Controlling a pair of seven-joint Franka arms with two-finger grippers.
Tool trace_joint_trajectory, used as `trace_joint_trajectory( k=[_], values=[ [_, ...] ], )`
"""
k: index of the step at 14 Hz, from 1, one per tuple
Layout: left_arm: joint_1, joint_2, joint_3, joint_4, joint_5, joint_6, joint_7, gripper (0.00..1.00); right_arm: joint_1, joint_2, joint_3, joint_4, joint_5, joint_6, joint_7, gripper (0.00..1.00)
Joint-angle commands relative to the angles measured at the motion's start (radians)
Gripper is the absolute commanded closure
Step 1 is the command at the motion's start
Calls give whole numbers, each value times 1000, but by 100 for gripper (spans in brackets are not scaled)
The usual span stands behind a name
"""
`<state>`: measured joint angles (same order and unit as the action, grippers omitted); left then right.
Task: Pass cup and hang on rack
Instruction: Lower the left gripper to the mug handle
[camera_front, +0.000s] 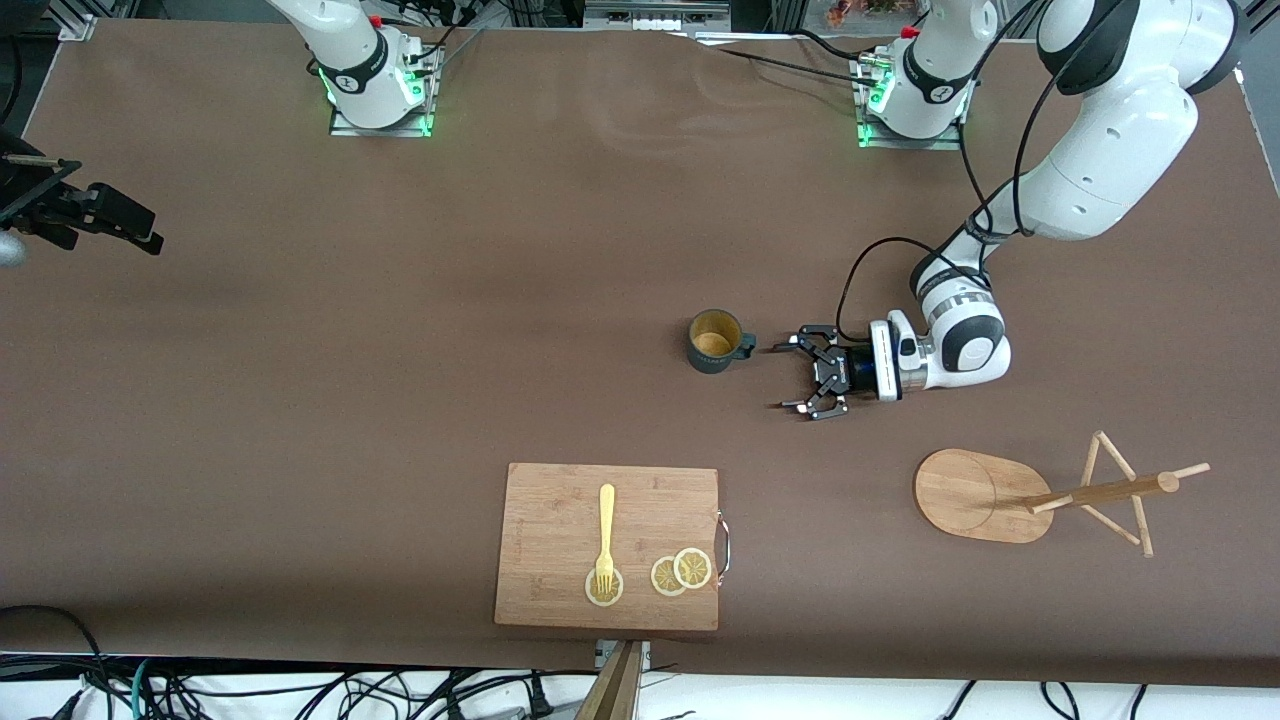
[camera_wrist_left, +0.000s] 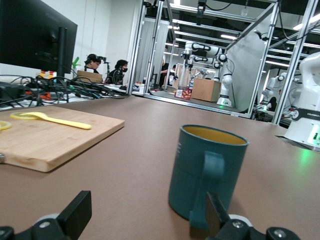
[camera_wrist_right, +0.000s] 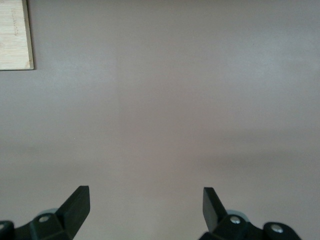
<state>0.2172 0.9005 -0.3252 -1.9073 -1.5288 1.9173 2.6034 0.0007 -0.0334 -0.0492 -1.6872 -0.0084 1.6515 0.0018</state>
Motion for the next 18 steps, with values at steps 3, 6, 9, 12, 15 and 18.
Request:
trace_joint_trajectory(
  k=[3, 6, 9, 12, 15, 18],
  values=[
    [-32, -69, 0, -93, -27, -14, 66, 0, 4, 15, 2, 24, -2, -6, 14, 0],
    [-59, -69, 0, -114, -28, -6, 69, 0, 4, 15, 2, 24, -2, -6, 14, 0],
    [-68, -68, 2, -121, -28, 8, 99, 0, 4, 15, 2, 26, -2, -6, 14, 0],
    [-93, -68, 2, -119, -59, 32, 124, 2, 5, 16, 2, 24, -2, -6, 14, 0],
    [-114, -68, 2, -119, -94, 54, 127, 6, 5, 16, 2, 24, -2, -6, 14, 0],
    [-121, -69, 3, -118, -100, 65, 135, 38, 5, 16, 2, 26, -2, -6, 14, 0]
  ],
)
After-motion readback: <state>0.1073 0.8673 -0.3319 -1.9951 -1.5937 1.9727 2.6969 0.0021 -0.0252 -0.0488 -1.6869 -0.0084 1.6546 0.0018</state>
